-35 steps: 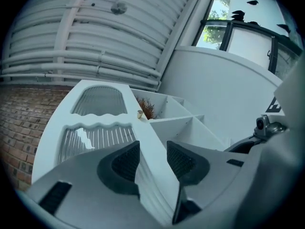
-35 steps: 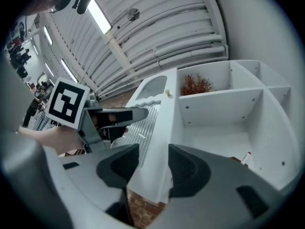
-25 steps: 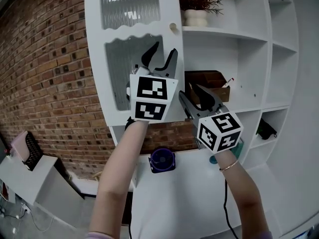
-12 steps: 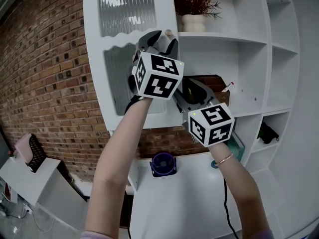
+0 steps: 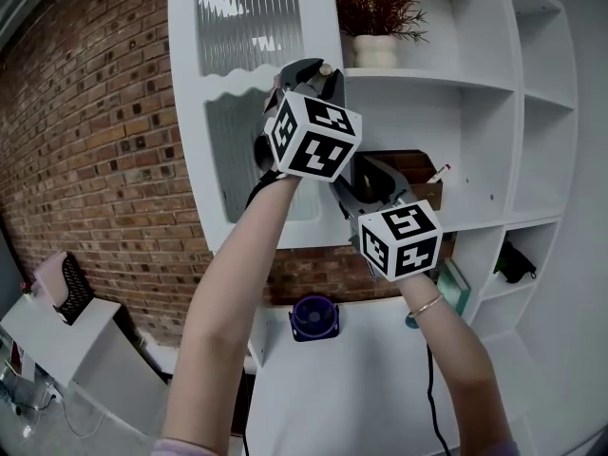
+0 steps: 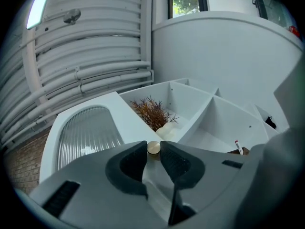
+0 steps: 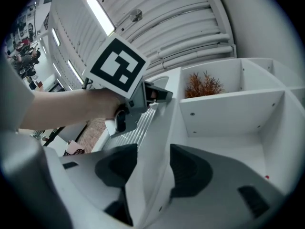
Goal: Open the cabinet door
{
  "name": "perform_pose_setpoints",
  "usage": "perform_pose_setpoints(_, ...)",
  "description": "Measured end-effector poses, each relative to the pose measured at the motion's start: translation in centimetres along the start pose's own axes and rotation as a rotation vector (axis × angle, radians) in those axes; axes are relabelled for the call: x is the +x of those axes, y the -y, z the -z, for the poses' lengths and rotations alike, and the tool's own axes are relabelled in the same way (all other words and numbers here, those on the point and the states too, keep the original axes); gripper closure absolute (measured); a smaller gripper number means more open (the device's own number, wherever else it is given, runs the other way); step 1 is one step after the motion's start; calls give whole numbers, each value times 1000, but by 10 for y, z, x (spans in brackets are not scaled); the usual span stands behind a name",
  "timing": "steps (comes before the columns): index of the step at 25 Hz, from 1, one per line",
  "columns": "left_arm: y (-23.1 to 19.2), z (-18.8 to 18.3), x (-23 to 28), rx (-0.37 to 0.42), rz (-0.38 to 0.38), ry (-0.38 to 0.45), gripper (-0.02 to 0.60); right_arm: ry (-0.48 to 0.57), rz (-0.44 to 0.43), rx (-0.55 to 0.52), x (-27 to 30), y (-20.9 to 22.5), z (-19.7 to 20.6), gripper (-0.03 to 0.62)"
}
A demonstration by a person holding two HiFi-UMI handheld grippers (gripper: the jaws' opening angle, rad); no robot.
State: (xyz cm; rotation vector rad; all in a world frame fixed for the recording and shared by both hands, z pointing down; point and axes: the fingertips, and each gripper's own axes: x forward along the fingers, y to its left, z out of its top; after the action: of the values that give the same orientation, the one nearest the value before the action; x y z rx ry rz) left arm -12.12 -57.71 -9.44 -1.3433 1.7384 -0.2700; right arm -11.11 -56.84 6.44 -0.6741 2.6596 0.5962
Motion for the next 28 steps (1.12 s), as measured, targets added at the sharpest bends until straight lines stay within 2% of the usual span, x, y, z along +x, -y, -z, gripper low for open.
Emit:
perform_pose_setpoints(3,-3,0,-2,-25,1,-4,499,-16,-6,20,1,1,5,384)
perform_pose_setpoints(15,-4,-12,-19,-23,-2,7,505,-63,-74,154,1,-9,24,372)
perform_pose_setpoints(23,-8,-18,-28,-56,1,21,506,-77,-116,189,-6,-18,22,399)
perform_pose_setpoints(28,-9,-23,-35,-58,6,31,506,-67,-106,204,-12,-21,19,424)
